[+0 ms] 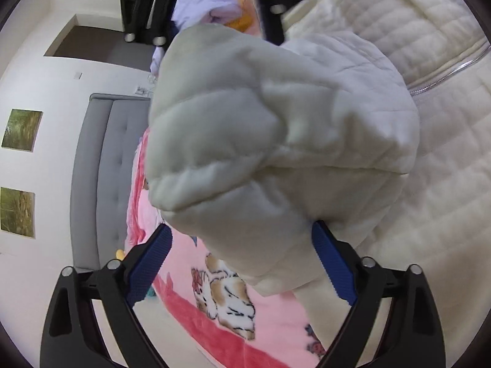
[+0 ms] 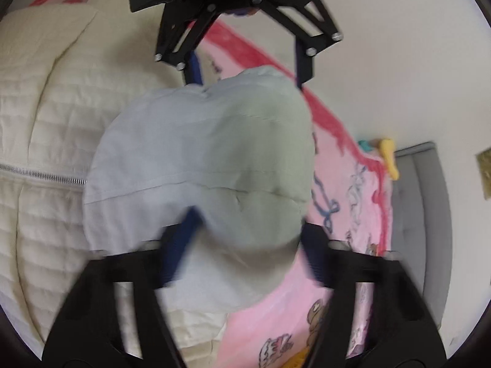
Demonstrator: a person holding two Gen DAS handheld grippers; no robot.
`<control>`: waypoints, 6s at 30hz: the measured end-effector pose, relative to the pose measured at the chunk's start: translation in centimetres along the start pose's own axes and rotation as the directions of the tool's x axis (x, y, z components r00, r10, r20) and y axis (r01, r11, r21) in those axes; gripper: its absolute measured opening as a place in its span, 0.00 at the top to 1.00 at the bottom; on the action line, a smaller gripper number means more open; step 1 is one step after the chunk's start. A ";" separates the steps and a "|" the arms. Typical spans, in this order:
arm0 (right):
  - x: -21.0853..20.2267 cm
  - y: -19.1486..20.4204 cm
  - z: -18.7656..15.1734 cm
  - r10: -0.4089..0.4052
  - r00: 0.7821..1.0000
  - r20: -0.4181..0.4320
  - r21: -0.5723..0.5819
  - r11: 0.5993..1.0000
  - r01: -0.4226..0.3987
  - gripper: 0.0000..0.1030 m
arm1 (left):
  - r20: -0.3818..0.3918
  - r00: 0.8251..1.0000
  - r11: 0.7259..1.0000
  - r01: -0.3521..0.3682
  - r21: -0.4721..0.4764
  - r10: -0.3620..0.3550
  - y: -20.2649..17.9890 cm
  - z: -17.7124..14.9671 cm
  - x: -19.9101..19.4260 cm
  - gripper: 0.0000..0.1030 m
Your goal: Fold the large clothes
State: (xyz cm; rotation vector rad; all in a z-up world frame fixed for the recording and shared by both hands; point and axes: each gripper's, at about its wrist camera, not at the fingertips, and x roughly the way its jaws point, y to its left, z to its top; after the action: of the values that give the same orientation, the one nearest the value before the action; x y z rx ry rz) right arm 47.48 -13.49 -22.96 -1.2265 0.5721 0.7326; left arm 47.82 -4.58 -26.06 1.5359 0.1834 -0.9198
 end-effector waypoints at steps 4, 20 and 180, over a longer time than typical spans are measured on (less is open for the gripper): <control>0.7 -0.5 -0.5 0.014 0.999 -0.048 0.001 1.000 -0.014 0.87 | 0.001 0.998 0.998 -0.068 0.016 0.068 -0.1 0.3 0.9 0.69; -0.9 -4.0 -0.3 -0.406 0.913 -0.032 0.007 0.914 0.406 0.90 | -0.023 0.870 0.866 -0.488 0.112 0.493 1.6 -2.2 1.4 0.90; -2.9 13.9 -3.0 0.129 0.991 0.046 0.773 0.624 -0.117 0.29 | 0.072 0.966 0.423 0.175 -0.889 -0.248 -9.4 3.4 -3.0 0.05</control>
State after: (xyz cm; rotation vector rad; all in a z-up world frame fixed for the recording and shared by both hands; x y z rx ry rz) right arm 35.00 -14.66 -30.32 -0.3705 0.8764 0.4882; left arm 38.70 -4.42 -31.05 0.5163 0.8135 -0.7460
